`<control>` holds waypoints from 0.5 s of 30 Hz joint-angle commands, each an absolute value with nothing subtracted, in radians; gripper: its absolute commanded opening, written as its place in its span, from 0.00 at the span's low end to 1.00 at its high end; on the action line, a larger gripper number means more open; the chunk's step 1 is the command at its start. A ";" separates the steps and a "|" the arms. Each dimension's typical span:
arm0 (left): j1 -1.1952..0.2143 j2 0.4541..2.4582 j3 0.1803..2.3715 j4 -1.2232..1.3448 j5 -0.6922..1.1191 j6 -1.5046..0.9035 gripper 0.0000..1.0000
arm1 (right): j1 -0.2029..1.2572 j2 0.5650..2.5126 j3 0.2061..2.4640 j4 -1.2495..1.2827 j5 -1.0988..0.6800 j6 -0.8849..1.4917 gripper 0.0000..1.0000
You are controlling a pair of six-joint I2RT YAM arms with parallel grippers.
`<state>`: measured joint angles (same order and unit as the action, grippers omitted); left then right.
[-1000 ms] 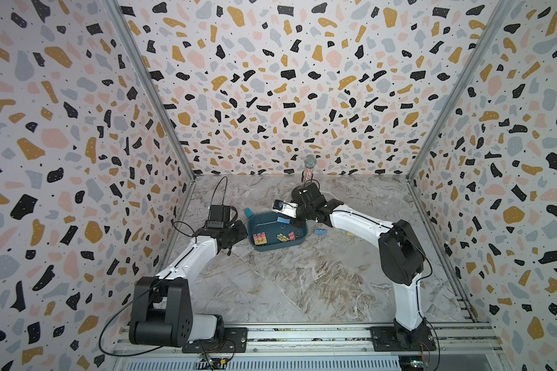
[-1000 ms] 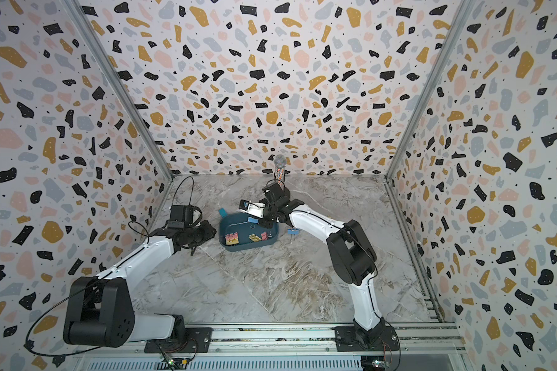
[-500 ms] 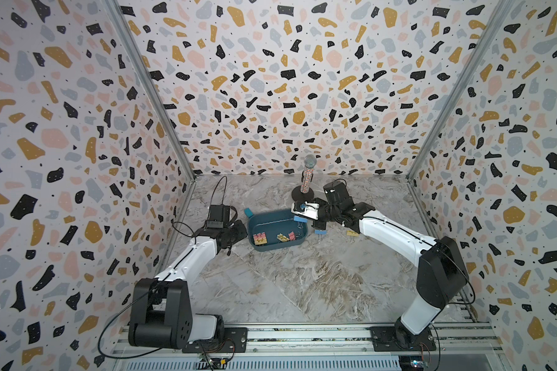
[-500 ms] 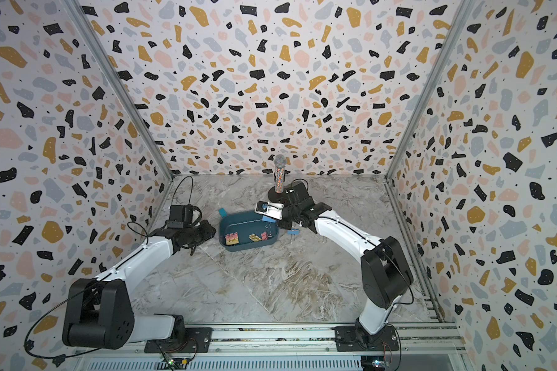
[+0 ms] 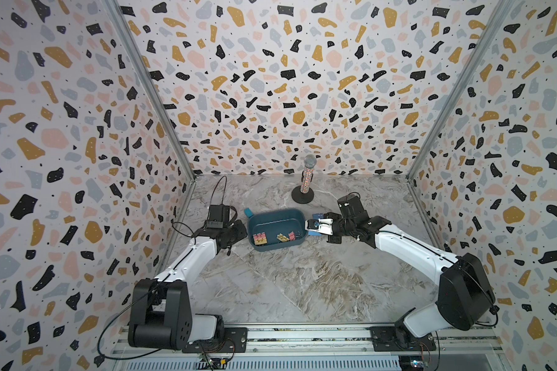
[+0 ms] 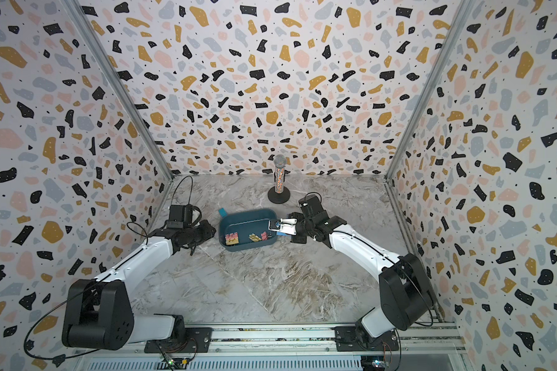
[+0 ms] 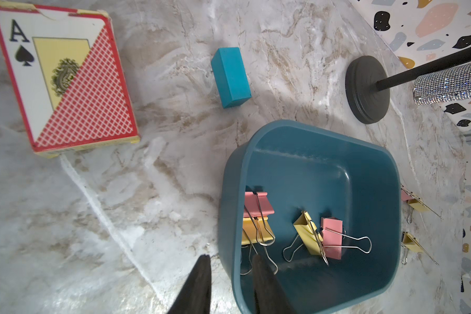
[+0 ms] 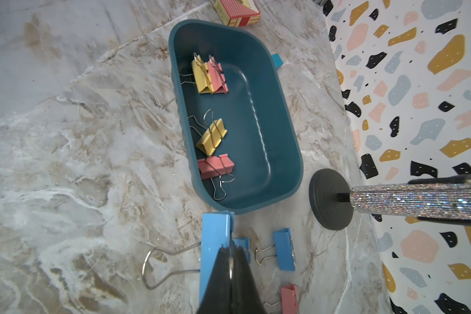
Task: Take out the binder clips from the storage box
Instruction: Place the binder clip at the center of the board.
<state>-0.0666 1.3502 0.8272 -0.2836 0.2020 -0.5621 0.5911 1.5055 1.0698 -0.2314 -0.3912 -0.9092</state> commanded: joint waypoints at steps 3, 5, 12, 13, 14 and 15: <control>-0.061 1.328 0.838 -0.276 0.207 -0.557 0.30 | 0.590 1.493 1.029 -0.229 -0.375 -0.977 0.00; -0.062 1.326 0.838 -0.276 0.210 -0.557 0.30 | 0.585 1.506 1.025 -0.229 -0.379 -0.987 0.00; -0.062 1.318 0.828 -0.268 0.215 -0.564 0.30 | 0.565 1.545 0.984 -0.172 -0.417 -1.020 0.00; -0.063 1.315 0.829 -0.267 0.218 -0.565 0.30 | 0.565 1.553 0.979 -0.162 -0.419 -1.025 0.00; -0.063 1.313 0.828 -0.268 0.219 -0.566 0.30 | 0.564 1.561 0.973 -0.155 -0.421 -1.027 0.00; -0.063 1.311 0.829 -0.268 0.221 -0.567 0.30 | 0.563 1.569 0.969 -0.147 -0.423 -1.030 0.00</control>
<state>-0.0666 1.3361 0.8272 -0.2832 0.2054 -0.5648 0.5674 1.5558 0.9802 -0.1726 -0.3973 -1.0084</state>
